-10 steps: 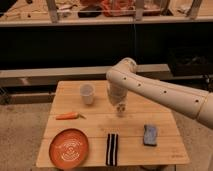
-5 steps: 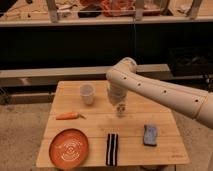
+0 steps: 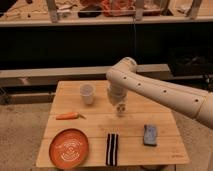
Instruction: Knock the bottle over
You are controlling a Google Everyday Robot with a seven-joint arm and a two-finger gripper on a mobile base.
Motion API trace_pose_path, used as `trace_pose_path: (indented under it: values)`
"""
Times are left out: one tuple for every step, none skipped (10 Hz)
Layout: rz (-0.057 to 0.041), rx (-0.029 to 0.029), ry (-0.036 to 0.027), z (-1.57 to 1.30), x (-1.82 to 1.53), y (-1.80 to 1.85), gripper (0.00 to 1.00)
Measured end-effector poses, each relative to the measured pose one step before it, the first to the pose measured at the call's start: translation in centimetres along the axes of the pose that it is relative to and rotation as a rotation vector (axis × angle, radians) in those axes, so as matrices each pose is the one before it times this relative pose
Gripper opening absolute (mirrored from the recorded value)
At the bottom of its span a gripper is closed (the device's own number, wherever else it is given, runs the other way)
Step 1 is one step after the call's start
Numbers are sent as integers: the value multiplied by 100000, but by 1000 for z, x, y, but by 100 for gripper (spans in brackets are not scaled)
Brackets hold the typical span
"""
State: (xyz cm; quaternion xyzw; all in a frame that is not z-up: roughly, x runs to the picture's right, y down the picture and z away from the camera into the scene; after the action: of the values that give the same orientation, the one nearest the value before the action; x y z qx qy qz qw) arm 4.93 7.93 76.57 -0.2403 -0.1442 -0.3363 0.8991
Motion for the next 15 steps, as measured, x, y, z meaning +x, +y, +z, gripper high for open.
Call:
trace_pose_path:
  values:
    - [-289,-13,-92,13,-20,-12,3]
    - [-167,20,-10,-2,13,-14,3]
    - [-126,-28,26,9,38,5,3]
    - [-168,8,-38,5,41,-5,3]
    - [-253,50,-43,-32,18,-18,3]
    - [-159,-4,-56,11,-6,-1,3]
    - [-152,12,-5,-6,7,-1,3]
    - [-326,28,-24,-5,14,14,3]
    - [-799,74,-10,-8,38,-6,3]
    - [-287,20,-12,-9,10,-8,3]
    - [-48,-60,-186,85,-12,25,3]
    - [-133,69,47,-43,39,-7,3]
    - [-403,-7,-46,8,-9,14,3]
    - [-413,48,-41,-23,-14,-8,3]
    - [-180,36,-3,-14,31,8,3]
